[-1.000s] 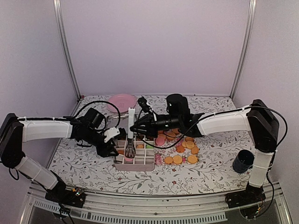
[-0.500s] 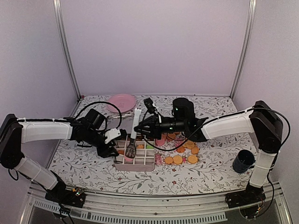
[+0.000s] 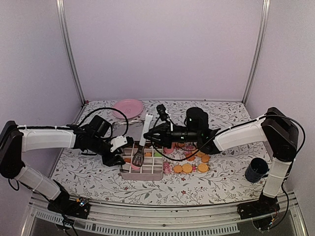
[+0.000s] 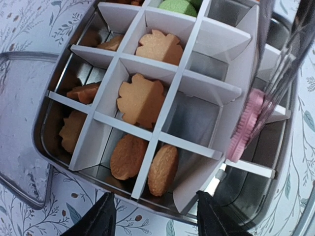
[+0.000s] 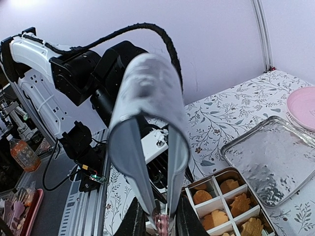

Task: Pack the cookies
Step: Adjust the fake cookies in the empty pocket of the box.

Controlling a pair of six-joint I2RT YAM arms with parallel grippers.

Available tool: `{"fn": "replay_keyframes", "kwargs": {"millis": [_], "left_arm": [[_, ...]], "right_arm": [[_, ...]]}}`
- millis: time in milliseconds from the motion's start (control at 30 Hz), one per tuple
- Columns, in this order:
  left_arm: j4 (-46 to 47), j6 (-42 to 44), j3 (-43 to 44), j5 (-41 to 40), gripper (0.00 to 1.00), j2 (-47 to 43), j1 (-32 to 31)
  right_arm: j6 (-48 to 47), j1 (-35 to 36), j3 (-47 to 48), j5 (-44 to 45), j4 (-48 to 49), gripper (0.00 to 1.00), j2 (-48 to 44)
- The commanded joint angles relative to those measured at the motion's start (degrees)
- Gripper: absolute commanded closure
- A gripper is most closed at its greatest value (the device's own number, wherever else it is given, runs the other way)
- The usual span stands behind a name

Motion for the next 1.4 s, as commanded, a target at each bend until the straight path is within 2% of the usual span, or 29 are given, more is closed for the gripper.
{"fn": "replay_keyframes", "kwargs": {"millis": [0,400,833,1000,1100,1233,1367], "left_arm": [[-5.15,1.49,-2.36,-1.79,0.45,1.52,-1.11],[-6.06,2.02,-2.71,-1.33,0.46,1.22,-1.11],[-6.19,2.65,-2.74,-1.96,0.46,1.87,-1.54],[-6.53,2.32,-2.80,-1.81,0.46,1.57,-1.55],[-7.68,1.81,-2.60,-0.63,0.42,0.74,-1.55],[-10.57,1.42,-1.15,1.82,0.28,-1.78,-1.47],[-13.25,0.70,1.80,4.52,0.21,-2.87,-0.62]], "right_arm": [[5.41,0.33,-1.37,-1.10,8.34,0.86,-3.38],[10.75,-0.71,-5.26,0.66,19.40,0.83,-3.27],[14.34,-1.02,-8.55,2.52,22.07,0.84,-2.86],[12.41,-1.05,-8.69,6.70,22.09,0.86,-3.41],[9.56,-1.05,-7.98,9.54,21.06,0.86,-3.93],[6.14,-1.05,-4.01,8.80,15.56,0.86,-3.35],[3.94,-0.93,-2.41,8.29,12.38,0.86,-2.76]]}}
